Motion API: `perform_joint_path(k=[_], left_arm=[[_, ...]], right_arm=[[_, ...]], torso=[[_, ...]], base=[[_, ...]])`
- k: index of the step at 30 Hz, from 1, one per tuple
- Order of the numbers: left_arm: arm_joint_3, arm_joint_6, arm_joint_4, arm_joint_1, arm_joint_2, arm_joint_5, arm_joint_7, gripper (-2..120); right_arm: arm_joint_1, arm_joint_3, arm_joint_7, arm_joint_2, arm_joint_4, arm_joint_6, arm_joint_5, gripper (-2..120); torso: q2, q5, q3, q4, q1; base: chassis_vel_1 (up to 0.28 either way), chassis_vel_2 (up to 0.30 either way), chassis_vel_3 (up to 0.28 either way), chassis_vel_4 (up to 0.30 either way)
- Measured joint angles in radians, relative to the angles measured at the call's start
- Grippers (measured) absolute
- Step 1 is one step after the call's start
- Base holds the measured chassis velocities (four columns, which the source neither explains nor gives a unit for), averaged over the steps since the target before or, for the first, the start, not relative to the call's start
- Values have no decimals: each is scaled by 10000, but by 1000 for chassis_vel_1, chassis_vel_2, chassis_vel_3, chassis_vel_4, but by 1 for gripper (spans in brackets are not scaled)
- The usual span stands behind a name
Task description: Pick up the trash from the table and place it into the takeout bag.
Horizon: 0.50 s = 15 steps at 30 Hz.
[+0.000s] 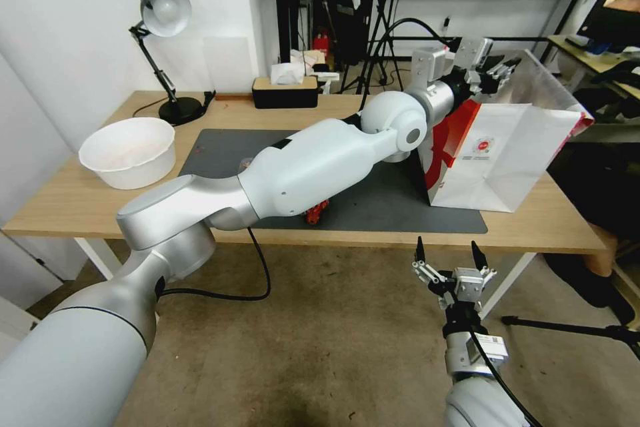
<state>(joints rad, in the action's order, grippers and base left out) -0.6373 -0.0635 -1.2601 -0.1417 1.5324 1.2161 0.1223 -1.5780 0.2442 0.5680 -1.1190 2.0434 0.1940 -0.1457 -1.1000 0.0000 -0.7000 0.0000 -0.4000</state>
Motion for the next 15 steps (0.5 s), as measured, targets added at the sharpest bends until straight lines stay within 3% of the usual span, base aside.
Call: perform_joint_path(k=[4,5,8,13,15], left_arm=[[470,169,-240,33,-228,-440,41,64],[470,169,-240,33,-228,-440,41,64],[720,177,-1046,205,-1101,-1140,200,78],[1146,102,-1517,492,-1775,-1676,237,91],[1644,46,-1805,730,-2420,-2175,200,99]], right_arm=[[-7,2,2,1,0,1,-1,100],[-7,2,2,1,0,1,-1,100],[-10,2,5,-13,-9,6,-1,100],[-42,0,5,-12,-22,15,-1,100],[-83,-11,5,-16,-12,17,0,100]], torso=[[0,0,0,-1,0],[0,0,0,-1,0],[0,-2,0,1,1],[0,-4,0,0,0],[0,-4,0,1,0]], base=[[0,0,0,0],[0,0,0,0],[0,0,0,0],[0,0,0,0],[0,0,0,0]])
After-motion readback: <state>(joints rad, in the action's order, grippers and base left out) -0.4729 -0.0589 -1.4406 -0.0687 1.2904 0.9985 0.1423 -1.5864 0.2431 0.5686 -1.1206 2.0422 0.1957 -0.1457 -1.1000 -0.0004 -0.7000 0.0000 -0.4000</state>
